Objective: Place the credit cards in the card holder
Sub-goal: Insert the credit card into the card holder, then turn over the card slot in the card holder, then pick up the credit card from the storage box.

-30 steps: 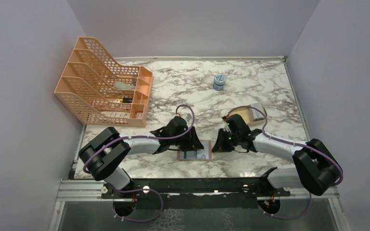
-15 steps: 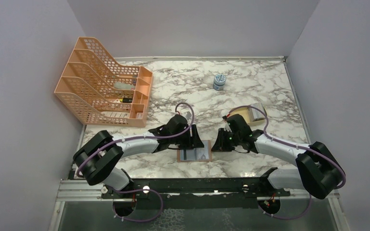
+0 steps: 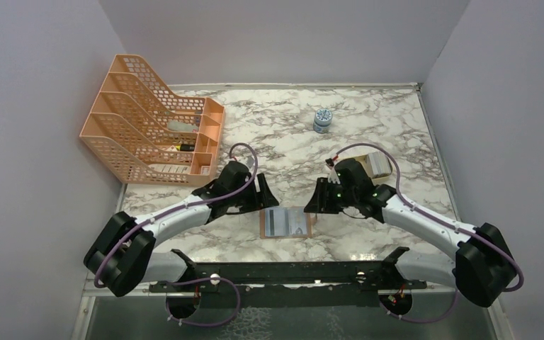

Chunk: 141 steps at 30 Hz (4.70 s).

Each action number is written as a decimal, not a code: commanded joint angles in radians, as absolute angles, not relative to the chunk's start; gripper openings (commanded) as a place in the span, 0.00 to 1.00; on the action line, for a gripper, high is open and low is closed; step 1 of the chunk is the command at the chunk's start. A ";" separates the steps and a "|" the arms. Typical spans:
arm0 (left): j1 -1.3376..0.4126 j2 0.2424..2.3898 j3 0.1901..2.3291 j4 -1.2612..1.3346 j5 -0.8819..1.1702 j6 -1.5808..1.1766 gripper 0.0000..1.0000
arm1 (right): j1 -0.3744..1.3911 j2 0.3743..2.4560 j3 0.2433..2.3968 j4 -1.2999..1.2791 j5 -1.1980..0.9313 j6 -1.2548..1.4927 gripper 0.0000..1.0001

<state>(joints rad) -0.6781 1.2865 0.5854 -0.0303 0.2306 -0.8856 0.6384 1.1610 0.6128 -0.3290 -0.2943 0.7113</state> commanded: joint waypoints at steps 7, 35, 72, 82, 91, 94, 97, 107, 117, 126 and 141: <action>-0.574 1.207 0.461 0.078 0.420 -0.921 0.69 | 0.793 1.268 0.728 -0.311 -0.206 0.797 0.31; -0.539 1.202 0.341 0.275 0.473 -1.023 0.68 | 0.877 1.646 0.840 -0.277 -0.148 0.777 0.15; -0.570 1.362 0.329 0.460 0.505 -1.092 0.50 | 0.879 1.653 0.764 -0.200 -0.177 0.796 0.08; -0.589 1.380 0.358 0.474 0.505 -1.101 0.17 | 0.879 1.608 0.779 -0.238 -0.193 0.785 0.15; -0.589 1.407 0.408 0.395 0.489 -1.042 0.00 | 0.879 1.421 0.805 -0.403 -0.082 0.751 0.28; -0.589 1.412 0.477 0.240 0.441 -0.964 0.00 | 0.879 1.343 0.808 -0.455 -0.023 0.756 0.29; -0.589 1.416 0.564 0.088 0.386 -0.880 0.00 | 0.879 1.266 0.784 -0.459 0.006 0.759 0.31; -0.639 1.421 0.634 0.091 0.435 -0.928 0.36 | 0.879 1.168 0.782 -0.510 0.050 0.755 0.32; -0.790 1.503 0.700 0.199 0.409 -0.988 0.42 | 0.878 1.048 0.828 -0.584 0.131 0.747 0.33; -0.797 1.447 0.691 0.143 0.328 -0.952 0.55 | 0.879 0.965 0.825 -0.568 0.197 0.712 0.34; -0.793 1.288 0.675 -0.116 0.121 -0.807 0.99 | 0.782 1.268 1.059 -0.642 0.412 0.516 0.33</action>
